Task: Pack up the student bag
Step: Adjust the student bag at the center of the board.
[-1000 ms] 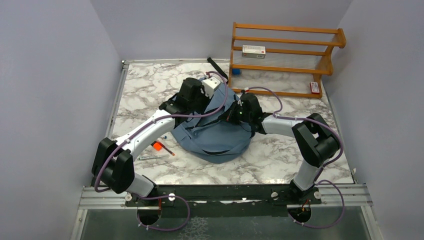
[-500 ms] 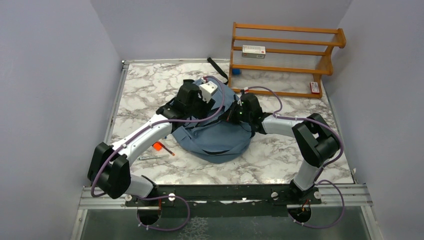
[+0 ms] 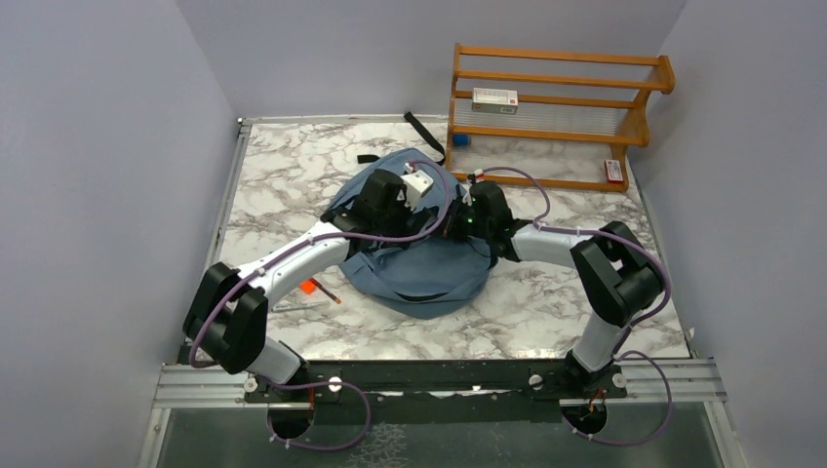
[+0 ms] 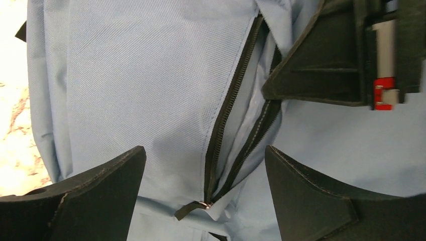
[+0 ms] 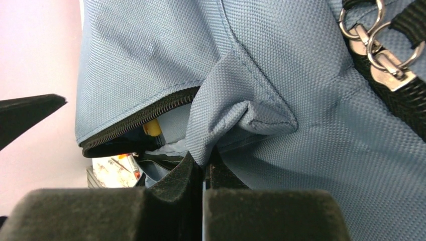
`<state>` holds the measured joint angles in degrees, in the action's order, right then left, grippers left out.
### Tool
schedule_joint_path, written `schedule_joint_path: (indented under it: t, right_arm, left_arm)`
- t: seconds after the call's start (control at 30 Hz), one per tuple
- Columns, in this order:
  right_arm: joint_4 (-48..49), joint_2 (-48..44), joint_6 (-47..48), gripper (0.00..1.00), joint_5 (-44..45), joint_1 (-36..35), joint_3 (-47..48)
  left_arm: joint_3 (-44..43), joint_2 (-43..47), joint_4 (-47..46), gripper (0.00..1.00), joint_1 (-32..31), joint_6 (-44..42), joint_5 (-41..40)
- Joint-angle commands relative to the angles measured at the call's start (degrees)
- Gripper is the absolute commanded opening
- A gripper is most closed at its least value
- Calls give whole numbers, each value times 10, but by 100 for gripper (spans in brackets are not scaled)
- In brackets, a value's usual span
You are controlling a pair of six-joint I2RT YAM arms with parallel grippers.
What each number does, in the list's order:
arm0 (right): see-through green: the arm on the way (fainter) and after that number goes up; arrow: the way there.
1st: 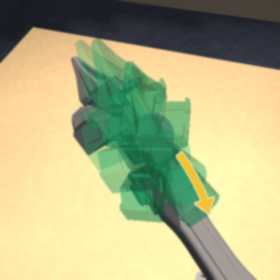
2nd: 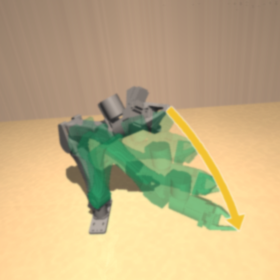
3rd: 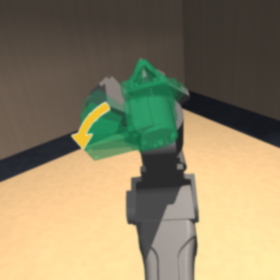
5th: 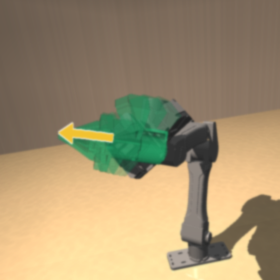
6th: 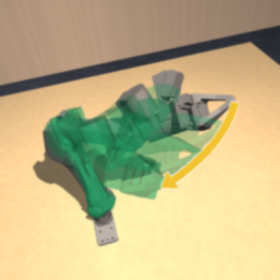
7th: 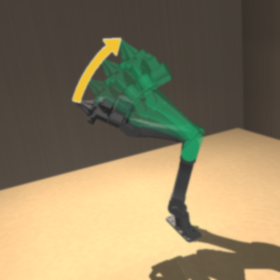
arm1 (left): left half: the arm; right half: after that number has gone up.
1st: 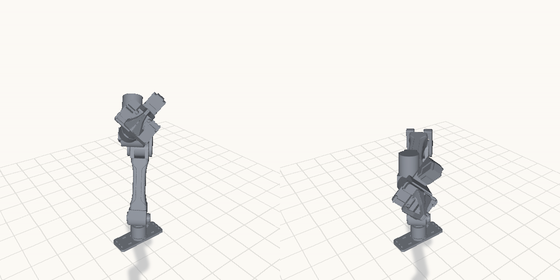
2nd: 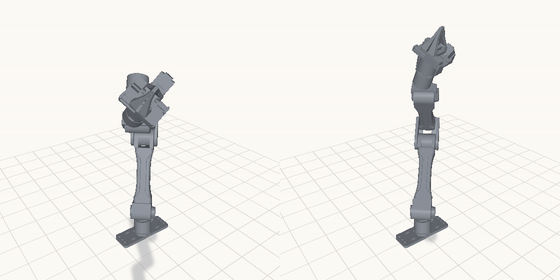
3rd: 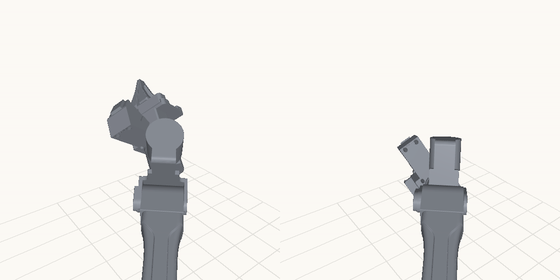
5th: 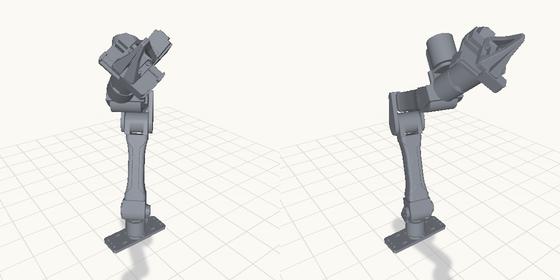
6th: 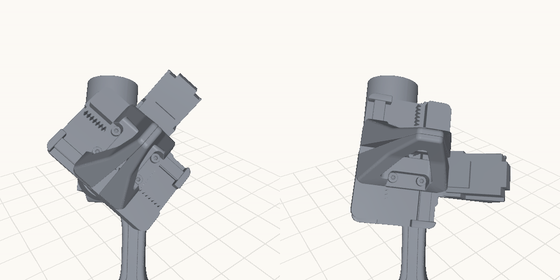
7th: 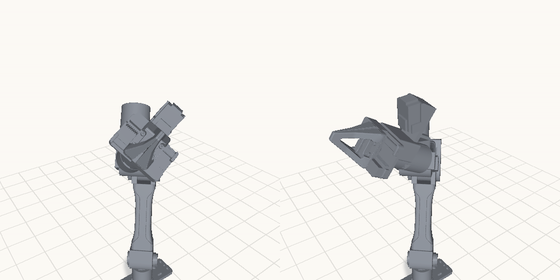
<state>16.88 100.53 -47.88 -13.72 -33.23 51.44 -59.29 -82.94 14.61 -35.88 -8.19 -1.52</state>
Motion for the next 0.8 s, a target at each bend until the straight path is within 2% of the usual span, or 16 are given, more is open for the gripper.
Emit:
schedule_joint_path:
  t: [0.0,0.1,0.2,0.37,0.43,0.53,0.63,0.77]
  right_arm:
    - [-18,-2,17,4,-27,3,-19]
    - [-11,-5,16,4,-33,3,-23]
    - [1,-10,26,4,-41,3,-28]
    - [50,-18,55,5,-74,3,-47]
    - [63,-21,66,4,-79,2,-54]
    - [76,-27,87,4,-81,1,-67]
    - [88,-27,104,4,-87,1,-78]
    - [100,-27,116,5,-90,-1,-91]
  left_arm:
    - [-28,-45,-9,88,-23,-49,-106]
    - [-45,-82,-13,79,-32,-55,-226]
    - [-59,-104,-13,60,-34,-51,-301]
    - [-48,-87,-12,41,-35,-33,-316]
    - [-36,-73,-9,22,-34,-20,-316]
    - [-14,-44,-5,5,-33,10,-314]
    - [6,-16,-6,0,-33,33,-304]
    - [22,10,-20,0,-33,51,-284]
